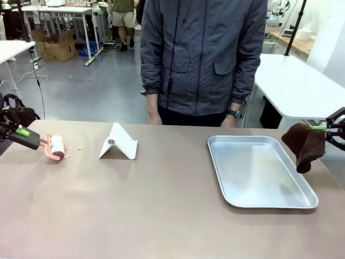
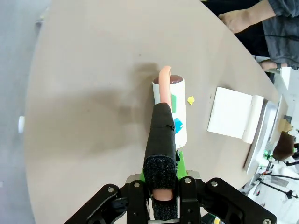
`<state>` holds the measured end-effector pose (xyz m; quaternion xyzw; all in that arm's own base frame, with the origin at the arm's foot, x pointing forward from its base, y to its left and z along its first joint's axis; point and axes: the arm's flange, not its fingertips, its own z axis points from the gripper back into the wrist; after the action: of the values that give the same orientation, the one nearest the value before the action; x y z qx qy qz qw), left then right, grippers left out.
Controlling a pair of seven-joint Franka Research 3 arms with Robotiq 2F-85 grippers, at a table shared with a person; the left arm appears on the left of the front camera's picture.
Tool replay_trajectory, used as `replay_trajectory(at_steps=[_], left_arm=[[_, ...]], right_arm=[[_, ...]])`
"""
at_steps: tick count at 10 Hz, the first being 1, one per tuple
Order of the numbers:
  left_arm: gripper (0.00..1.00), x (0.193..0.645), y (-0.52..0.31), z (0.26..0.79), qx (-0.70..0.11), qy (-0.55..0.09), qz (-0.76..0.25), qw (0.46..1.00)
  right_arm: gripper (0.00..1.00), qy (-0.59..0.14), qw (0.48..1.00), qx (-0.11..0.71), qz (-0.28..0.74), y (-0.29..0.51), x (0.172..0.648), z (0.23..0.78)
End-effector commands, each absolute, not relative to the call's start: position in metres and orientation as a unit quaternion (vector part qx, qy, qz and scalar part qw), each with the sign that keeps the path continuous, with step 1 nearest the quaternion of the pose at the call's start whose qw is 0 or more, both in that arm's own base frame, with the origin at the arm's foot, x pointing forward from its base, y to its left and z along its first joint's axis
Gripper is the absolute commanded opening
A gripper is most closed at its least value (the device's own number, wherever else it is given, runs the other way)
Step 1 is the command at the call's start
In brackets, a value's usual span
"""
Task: Clean the surface of the table.
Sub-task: Clean the area not pointed to by the person.
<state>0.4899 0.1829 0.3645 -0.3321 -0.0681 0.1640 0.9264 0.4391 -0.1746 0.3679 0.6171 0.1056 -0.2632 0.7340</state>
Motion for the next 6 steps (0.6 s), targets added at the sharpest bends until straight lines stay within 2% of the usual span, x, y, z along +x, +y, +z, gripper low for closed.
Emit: replay_trajectory(at_steps=[1, 6], left_arm=[[0.22, 0.495, 0.159, 0.336, -0.277, -0.022, 0.143, 0.950], [0.22, 0.509, 0.097, 0.332, -0.269, -0.001, 0.100, 0.958]], right_arm=[[0.08, 0.109, 0.727, 0.623, -0.265, -0.176, 0.441, 0.374], [0.08, 0.109, 0.727, 0.623, -0.265, -0.176, 0.441, 0.374]])
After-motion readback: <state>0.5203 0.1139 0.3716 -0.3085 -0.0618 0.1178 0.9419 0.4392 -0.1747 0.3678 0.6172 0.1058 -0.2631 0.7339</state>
